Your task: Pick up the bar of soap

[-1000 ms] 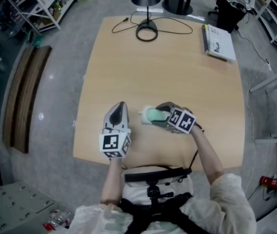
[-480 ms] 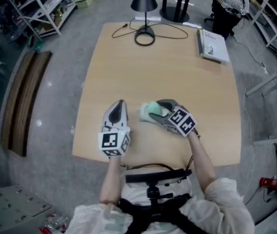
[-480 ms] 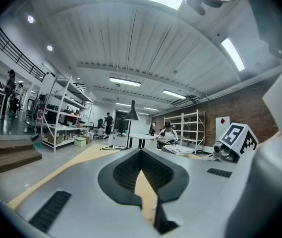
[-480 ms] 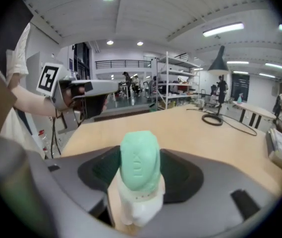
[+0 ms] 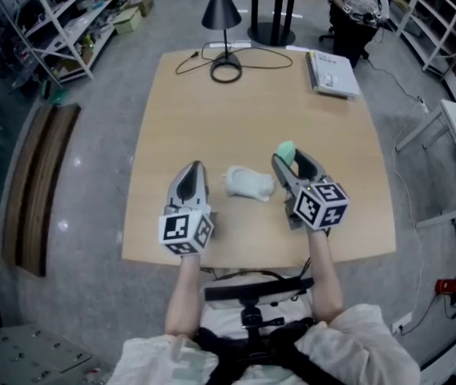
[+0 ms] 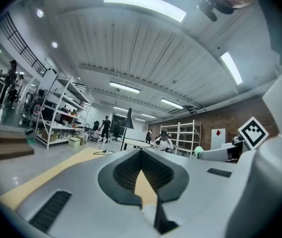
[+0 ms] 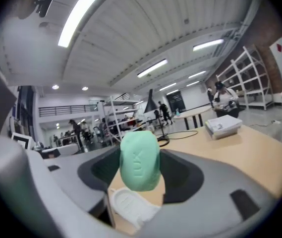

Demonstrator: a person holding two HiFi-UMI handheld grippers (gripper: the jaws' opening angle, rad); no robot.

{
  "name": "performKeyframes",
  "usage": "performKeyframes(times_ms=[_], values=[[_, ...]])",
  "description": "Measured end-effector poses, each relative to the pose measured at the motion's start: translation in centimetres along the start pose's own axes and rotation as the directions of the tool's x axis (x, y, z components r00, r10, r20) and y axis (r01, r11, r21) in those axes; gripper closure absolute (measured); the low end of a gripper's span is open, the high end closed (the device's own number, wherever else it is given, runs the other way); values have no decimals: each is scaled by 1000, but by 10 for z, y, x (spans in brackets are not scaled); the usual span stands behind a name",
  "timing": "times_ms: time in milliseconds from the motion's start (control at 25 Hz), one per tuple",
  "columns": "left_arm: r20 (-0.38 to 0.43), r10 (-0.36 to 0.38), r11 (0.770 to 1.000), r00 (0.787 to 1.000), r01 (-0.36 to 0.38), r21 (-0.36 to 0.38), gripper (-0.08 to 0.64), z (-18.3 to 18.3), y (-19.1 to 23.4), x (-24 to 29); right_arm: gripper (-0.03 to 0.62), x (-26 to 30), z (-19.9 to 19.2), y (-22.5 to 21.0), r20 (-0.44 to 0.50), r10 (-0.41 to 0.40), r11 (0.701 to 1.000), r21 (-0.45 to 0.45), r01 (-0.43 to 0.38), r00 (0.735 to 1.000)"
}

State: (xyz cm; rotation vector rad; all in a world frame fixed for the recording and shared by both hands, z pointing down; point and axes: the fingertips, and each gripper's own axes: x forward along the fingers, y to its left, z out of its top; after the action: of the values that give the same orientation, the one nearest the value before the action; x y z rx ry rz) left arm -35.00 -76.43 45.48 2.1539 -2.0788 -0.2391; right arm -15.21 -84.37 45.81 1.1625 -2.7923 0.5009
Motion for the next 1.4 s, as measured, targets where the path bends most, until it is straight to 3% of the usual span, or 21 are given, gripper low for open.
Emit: performKeyframes(times_ms=[120,280,560,800,1080,1280,1400], values=[[-15,17,999,1000,-18,-51,560,-4,2,-10,337,-29,2,-9,43,-90,996,12,89,995],[-23,7,998,1000,-9,-60,560,-8,-3,-20,337,-53,-3,-6,52,-127,992,9,127,991],[-3,-52,993,999,52,-105,560,-4,-13,-45,337,-85,-10,13,87,-133,985,122,122,987],[30,-67,993,997,69,-98,560,2,-23,-93,337,-124,-24,43,123,-129,986,124,113,984],[66,-23,994,998,30,-105,560,3,-57,-187,337,-212,-43,75,166,-101,991,100,85,981],[-2,-27,999,1000,27,-46,560,-24,-117,-289,337,-319,-82,102,168,-105,989,124,84,980],[0,-25,999,1000,25,-39,560,-30,-146,-347,337,-371,-103,125,158,-84,989,130,63,984]])
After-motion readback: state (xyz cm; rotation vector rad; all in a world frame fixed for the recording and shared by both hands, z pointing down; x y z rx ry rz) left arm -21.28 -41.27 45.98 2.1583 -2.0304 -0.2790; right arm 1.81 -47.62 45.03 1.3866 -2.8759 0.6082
